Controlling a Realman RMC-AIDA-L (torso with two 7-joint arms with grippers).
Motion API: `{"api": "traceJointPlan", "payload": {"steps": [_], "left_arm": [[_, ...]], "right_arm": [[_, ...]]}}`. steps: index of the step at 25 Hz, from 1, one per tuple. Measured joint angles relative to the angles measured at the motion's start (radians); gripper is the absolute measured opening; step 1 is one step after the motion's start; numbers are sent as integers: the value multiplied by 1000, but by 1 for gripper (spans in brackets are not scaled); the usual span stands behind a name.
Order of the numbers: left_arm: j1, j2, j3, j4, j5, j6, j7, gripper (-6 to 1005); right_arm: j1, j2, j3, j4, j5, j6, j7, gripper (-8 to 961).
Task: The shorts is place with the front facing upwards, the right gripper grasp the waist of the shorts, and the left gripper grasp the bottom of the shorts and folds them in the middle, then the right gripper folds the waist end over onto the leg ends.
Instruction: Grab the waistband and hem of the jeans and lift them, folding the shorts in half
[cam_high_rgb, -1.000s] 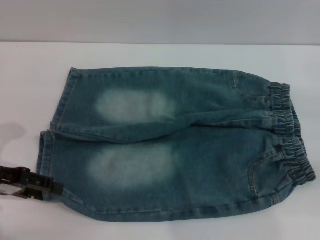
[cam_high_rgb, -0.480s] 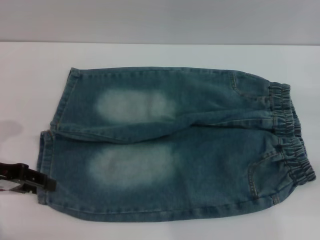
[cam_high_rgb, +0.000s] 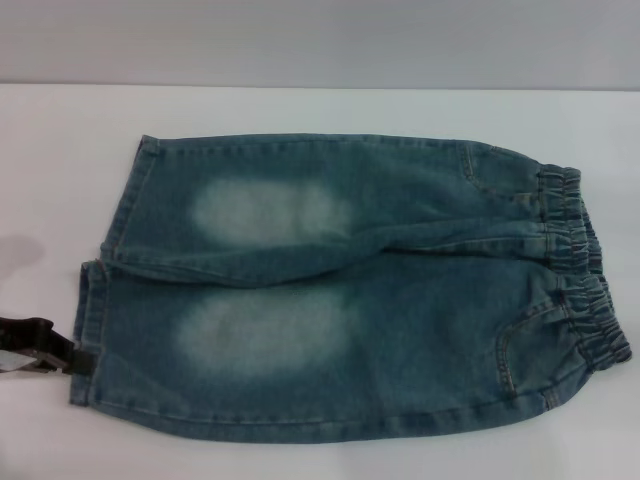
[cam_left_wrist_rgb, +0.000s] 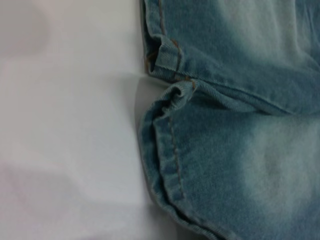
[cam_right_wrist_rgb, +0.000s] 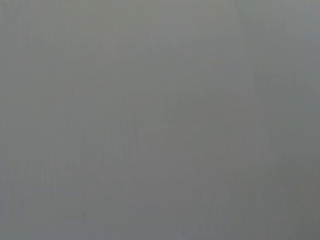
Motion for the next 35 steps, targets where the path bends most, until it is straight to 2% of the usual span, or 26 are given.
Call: {"api": "traceJointPlan", "payload": {"steps": [4,10,15,18,23,26,28,31,35], "left_arm": [[-5,1,0,0,0,-7,-26,18],[-16,-13,-52,20,-5,-13,-29,2],[-30,-22,-95,24,-4,-20,-40,6],[-39,-29,-95,24,-3,-40,-52,8],[-55,-41,-104,25,-7,-82,-62,11],[-65,-46,-107,25,-7,-99,-62,13],[-70,-47,-107,25,-7,-103,-62,15],[-82,-47,-124,27,-8,-109,-63,17],[-94,-57,-142,28,-5,-117,-63,20]], "right_arm": [[6,0,-3,-3,0,11,2,547],[30,-6,-23,-21,-21,58,64,548],[38,-18,-133,-125,-107,144,353,547],[40,-40,-219,-197,-219,178,554,547],[55,-101,-370,-335,-521,186,961,548],[75,-127,-447,-429,-745,102,1166,548],[88,-134,-478,-510,-889,0,1284,548],[120,-143,-497,-607,-1072,-169,1403,548],[166,-156,-502,-655,-1248,-332,1460,548]]}}
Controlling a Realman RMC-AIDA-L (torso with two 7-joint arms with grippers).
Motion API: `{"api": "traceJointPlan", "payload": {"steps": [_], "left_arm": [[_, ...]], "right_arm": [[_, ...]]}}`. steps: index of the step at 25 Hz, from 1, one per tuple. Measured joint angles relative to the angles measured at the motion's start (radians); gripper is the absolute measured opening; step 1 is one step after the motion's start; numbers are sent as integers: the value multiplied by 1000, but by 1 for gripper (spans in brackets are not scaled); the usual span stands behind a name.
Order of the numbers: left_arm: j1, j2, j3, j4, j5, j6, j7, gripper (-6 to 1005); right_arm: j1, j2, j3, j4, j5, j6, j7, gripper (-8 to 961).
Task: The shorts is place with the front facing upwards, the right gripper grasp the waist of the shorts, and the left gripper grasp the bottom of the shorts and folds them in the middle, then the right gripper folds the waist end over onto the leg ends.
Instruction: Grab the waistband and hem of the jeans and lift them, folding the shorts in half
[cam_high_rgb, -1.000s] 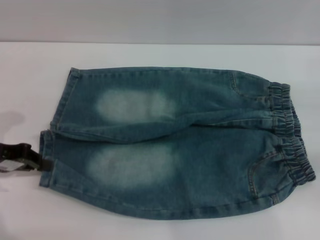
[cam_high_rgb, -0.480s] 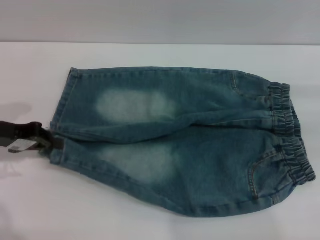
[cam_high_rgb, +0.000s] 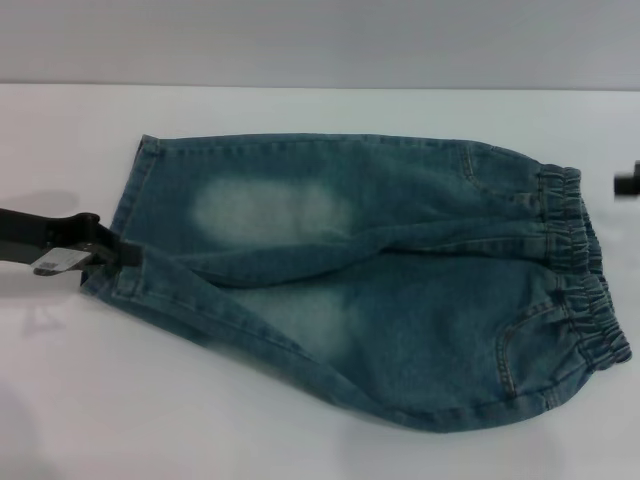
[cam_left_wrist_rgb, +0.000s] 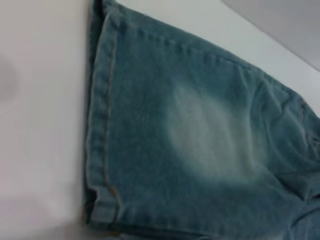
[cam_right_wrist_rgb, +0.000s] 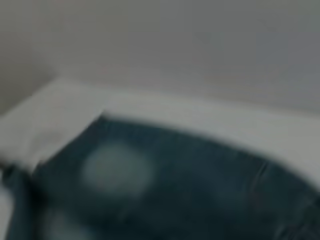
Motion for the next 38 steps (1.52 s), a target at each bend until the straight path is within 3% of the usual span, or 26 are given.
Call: {"api": "traceJointPlan", "payload": {"steps": [3,14,30,38], "left_arm": [[-15,-4,-1,0,2,-6,4,22],[-39,-9,0,24,3,-16,9,29],[-41,-20,-2,35,-2,-27,11,41],[-42,-20,-3,39,-3,-27,11,46]], "right_arm": [[29,-2,-12,-25,-99,-90,2,548],[52,2,-159,-69,-264,-189,-10,547],[119,83,-224,-63,-530,-106,15,547],[127,86,-235,-25,-540,-93,17,547]]}}
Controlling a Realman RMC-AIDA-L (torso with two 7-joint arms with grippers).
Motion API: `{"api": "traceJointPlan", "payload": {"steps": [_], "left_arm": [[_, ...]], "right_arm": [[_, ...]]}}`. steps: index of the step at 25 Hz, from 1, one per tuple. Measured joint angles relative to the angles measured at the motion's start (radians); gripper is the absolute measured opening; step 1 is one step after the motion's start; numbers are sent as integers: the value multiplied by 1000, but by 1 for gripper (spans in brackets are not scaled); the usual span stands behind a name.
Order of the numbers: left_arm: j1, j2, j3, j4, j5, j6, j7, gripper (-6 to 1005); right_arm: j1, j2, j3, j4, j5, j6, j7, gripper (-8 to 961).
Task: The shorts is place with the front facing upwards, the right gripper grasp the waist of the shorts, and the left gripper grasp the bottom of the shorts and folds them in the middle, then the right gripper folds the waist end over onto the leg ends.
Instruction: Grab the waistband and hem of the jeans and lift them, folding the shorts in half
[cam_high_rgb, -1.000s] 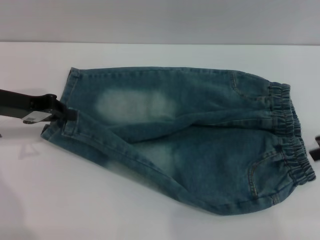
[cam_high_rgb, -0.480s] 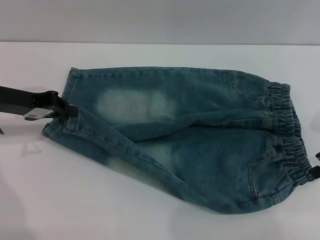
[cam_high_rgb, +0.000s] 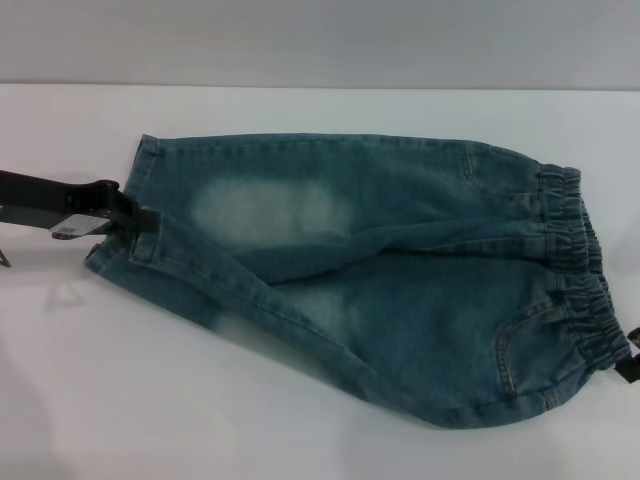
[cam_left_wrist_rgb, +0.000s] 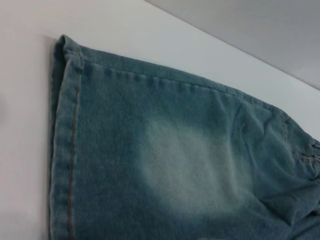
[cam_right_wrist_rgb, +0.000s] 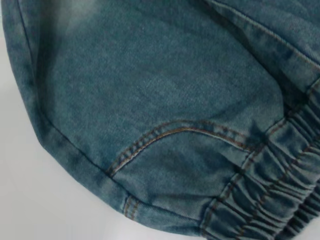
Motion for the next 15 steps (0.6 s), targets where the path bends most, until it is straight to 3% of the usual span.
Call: {"api": "traceJointPlan", "payload": {"steps": [10,15], "left_arm": [[-4,0,1,10,1,0,0,53],[-8,-3,3,10,1,1,0,57]], "right_arm": [[11,2,5,17,9,18,0,548],[16,14,1,19,56,13,-8,547]]}}
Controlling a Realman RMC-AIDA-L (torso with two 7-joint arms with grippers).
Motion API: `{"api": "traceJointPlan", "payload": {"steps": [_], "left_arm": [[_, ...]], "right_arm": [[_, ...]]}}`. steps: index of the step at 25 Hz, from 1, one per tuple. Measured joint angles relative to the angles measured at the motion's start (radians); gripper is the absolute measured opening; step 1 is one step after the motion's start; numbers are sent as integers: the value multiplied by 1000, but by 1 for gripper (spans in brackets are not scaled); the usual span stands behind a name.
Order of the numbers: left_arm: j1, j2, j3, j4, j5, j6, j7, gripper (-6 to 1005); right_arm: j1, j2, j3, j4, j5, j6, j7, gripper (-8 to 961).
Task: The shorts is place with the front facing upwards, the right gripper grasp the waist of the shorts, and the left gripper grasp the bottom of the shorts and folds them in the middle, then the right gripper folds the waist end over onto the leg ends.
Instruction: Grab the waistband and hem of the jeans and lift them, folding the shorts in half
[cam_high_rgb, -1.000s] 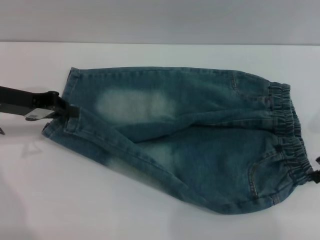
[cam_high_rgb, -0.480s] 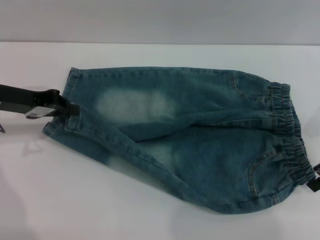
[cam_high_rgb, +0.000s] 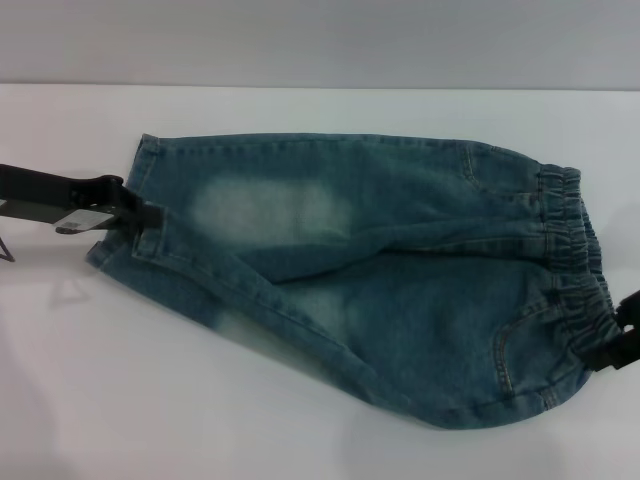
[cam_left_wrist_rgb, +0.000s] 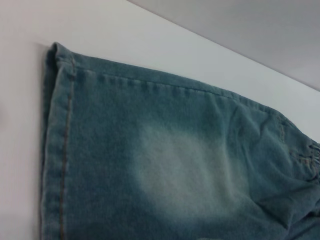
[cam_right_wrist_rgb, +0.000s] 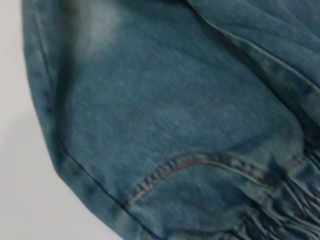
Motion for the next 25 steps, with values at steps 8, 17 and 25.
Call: {"api": "traceJointPlan", "payload": {"steps": [8,17,25], "left_arm": [[-3,-3,1,0,5,-5,0,63],[-3,-1,-3,0,3,-21,1,69],[-17,8,-4,0,-2,-37,-3,75]], "right_arm": [[7,14,-1,0,12,-4,-5,545],[6,11,1,1,18,-5,-56,450],[8,3,-1,26,18,-8,-70,192]]}}
